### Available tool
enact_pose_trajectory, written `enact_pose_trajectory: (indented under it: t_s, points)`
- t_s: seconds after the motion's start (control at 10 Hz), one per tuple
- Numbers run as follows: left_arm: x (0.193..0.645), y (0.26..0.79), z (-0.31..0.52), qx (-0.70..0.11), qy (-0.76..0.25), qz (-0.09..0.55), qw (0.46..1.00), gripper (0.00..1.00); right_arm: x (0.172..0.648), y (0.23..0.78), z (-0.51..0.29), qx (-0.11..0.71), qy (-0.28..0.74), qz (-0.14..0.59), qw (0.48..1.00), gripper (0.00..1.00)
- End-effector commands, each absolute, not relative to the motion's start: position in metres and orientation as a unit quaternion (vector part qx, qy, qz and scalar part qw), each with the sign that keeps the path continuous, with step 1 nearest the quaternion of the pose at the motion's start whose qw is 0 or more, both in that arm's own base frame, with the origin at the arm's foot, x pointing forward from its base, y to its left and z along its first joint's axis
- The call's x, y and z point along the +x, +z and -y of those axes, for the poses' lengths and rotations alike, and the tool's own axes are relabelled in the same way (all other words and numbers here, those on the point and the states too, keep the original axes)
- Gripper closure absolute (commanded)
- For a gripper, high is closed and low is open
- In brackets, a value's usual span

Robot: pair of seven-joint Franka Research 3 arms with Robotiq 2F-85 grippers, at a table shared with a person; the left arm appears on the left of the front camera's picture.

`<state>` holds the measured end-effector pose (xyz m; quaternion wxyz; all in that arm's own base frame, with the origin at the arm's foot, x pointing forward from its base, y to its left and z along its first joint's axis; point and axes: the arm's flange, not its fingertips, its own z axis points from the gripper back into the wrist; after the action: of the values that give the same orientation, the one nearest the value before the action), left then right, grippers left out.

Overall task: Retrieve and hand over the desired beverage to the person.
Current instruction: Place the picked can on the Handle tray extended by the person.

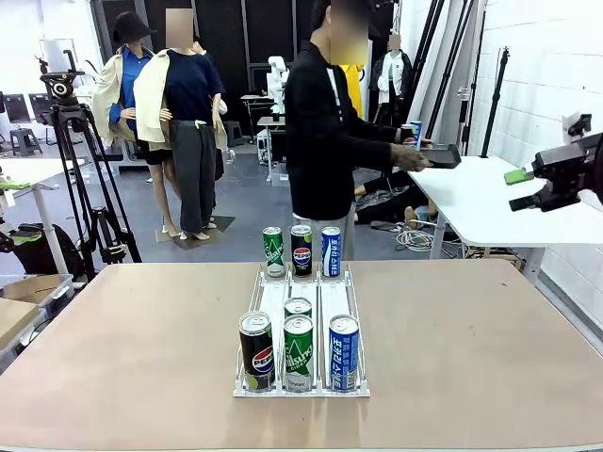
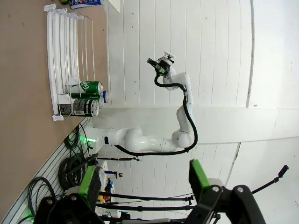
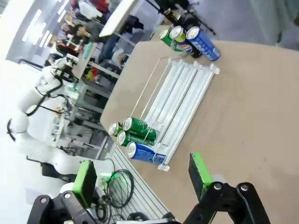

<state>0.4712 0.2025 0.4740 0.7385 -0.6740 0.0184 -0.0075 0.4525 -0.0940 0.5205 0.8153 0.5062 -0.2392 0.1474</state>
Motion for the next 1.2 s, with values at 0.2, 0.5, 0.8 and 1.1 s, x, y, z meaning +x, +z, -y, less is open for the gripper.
enact_pose_trajectory:
  t_s: [0.2, 0.5, 0.8, 1.1]
  points:
    - [0.471, 0.476, -0.202, -0.671, -0.006, -0.016, 0.741, 0.00, 0.461, 0.502, 0.126, 0.586, 0.129, 0.241, 0.763, 0.00]
    - [0.471, 0.476, -0.202, -0.671, -0.006, -0.016, 0.741, 0.00, 0.462, 0.498, 0.138, 0.605, 0.124, 0.236, 0.750, 0.00]
    - [0.471, 0.476, -0.202, -0.671, -0.006, -0.016, 0.741, 0.00, 0.464, 0.499, 0.139, 0.610, 0.125, 0.232, 0.747, 0.00]
    - [0.471, 0.476, -0.202, -0.671, -0.006, -0.016, 0.741, 0.00, 0.474, 0.498, 0.135, 0.602, 0.123, 0.222, 0.757, 0.00]
